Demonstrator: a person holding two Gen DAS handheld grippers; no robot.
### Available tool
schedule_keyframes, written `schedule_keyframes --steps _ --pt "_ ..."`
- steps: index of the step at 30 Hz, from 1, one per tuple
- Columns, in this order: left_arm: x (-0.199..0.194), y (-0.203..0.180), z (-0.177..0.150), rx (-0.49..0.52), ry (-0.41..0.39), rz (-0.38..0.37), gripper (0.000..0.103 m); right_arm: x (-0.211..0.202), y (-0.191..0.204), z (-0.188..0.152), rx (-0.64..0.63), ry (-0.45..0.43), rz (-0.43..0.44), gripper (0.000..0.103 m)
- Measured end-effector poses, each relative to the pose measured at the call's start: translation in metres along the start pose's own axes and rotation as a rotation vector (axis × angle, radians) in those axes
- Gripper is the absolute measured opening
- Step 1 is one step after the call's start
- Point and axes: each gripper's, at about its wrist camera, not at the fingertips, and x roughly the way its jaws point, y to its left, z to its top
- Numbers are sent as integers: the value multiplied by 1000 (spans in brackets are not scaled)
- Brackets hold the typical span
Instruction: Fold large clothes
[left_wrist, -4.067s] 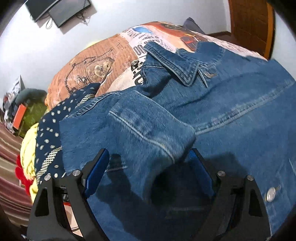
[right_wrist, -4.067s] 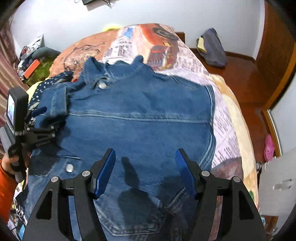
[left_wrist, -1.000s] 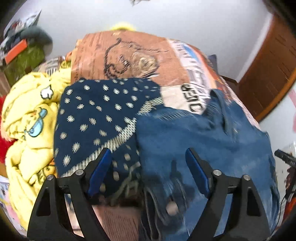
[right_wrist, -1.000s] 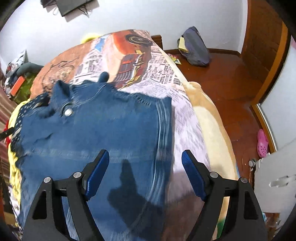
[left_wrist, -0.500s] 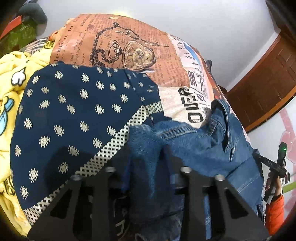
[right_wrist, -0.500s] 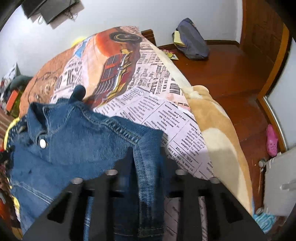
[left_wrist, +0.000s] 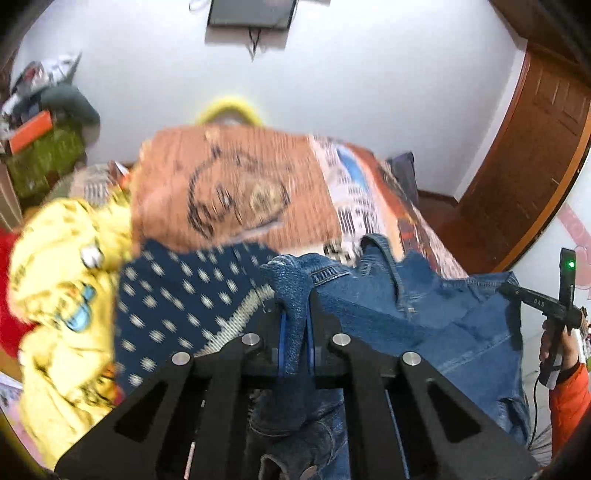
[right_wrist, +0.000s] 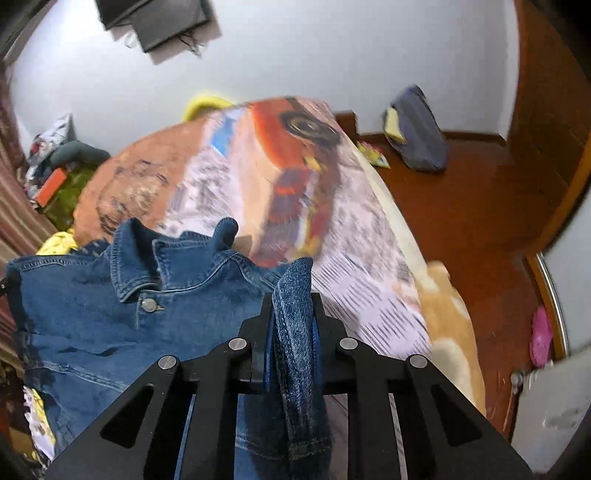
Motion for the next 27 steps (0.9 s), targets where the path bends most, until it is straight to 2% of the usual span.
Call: schedule_keyframes --steps 2,4,7,9,14,17,21,24,26,27 --pt "-7 5 9 30 -24 73 8 2 13 15 -18 -20 19 15" --pt "-1 18 13 26 -17 112 8 13 29 28 -54 -23 21 14" --pt "34 47 6 13 59 209 8 44 45 34 -73 8 6 15" --pt "58 66 -4 -1 106 254 9 71 51 32 -81 25 -43 15" --pt "105 106 -28 -95 184 246 12 112 31 33 -38 89 -93 15" --pt "115 108 -35 -75 183 257 17 129 16 30 -15 139 -80 15" --pt "118 104 -36 -49 181 266 17 141 12 20 -36 170 -90 17" --pt "114 102 -35 -37 182 264 18 140 16 16 -58 169 -112 25" --pt "110 98 -36 -24 188 274 23 134 20 13 -82 175 -138 42" --pt "107 95 -36 -14 191 280 26 132 20 12 -87 179 -150 45"
